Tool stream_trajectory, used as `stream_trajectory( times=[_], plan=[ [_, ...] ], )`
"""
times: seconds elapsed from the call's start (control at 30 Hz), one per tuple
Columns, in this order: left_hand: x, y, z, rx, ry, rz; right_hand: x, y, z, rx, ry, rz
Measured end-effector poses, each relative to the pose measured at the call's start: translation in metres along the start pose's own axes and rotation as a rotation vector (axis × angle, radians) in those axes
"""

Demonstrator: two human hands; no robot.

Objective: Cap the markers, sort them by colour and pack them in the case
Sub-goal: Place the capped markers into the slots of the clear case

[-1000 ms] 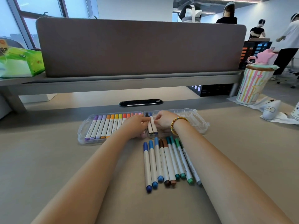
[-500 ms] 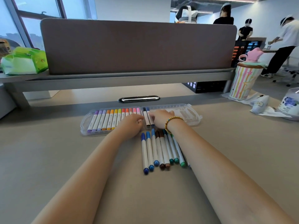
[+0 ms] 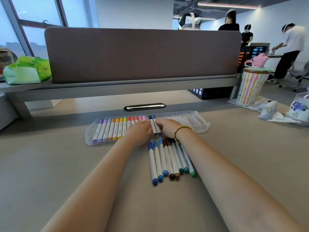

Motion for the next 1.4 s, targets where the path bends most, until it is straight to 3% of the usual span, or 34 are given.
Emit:
stream_trajectory(
  times=[0.13, 0.3, 0.47, 0.53, 0.63, 0.77, 0.83, 1.03, 1.23, 1.4],
  plan=[
    [0.006, -0.012, -0.005, 0.046, -0.115, -0.001, 0.0, -0.006, 0.004, -0.035, 0.12, 0.0],
    [0.006, -0.011, -0.003, 0.059, -0.065, -0.006, 0.003, -0.012, 0.008, 0.021, 0.212, -0.009],
    [0.004, 0.007, 0.004, -0.021, 0.162, -0.007, -0.003, 0.007, 0.013, -0.084, -0.01, -0.047],
    [-0.001, 0.014, 0.007, 0.003, 0.154, -0.042, -0.004, 0.016, 0.016, -0.089, -0.086, -0.07],
    [-0.005, 0.024, 0.025, 0.009, 0.05, -0.031, 0.002, 0.03, 0.024, -0.008, -0.005, -0.06],
    [-0.004, 0.04, 0.015, 0.334, -0.046, 0.126, 0.013, 0.042, 0.036, 0.033, 0.065, -0.033],
    [-0.006, 0.046, 0.008, 0.42, -0.102, 0.153, 0.013, 0.042, 0.036, 0.043, 0.045, -0.038],
    [-0.011, 0.056, 0.001, 0.436, -0.125, 0.194, 0.013, 0.043, 0.03, 0.087, 0.018, -0.048],
    [-0.007, 0.055, 0.01, 0.342, -0.121, 0.219, 0.026, 0.053, 0.023, 0.17, 0.099, -0.027],
    [0.024, 0.048, 0.029, 0.273, 0.083, 0.319, 0.04, 0.06, 0.019, 0.211, 0.195, 0.03]
  ],
)
Point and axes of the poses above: each hand's wrist, its own y-axis away from the middle knuckle, its own z-axis out of the back of the hand, x = y × z, the point moved 8 cm from there along -y, towards the middle knuckle, and after that the axes turned 9 degrees about y, right-handed, at the moved point
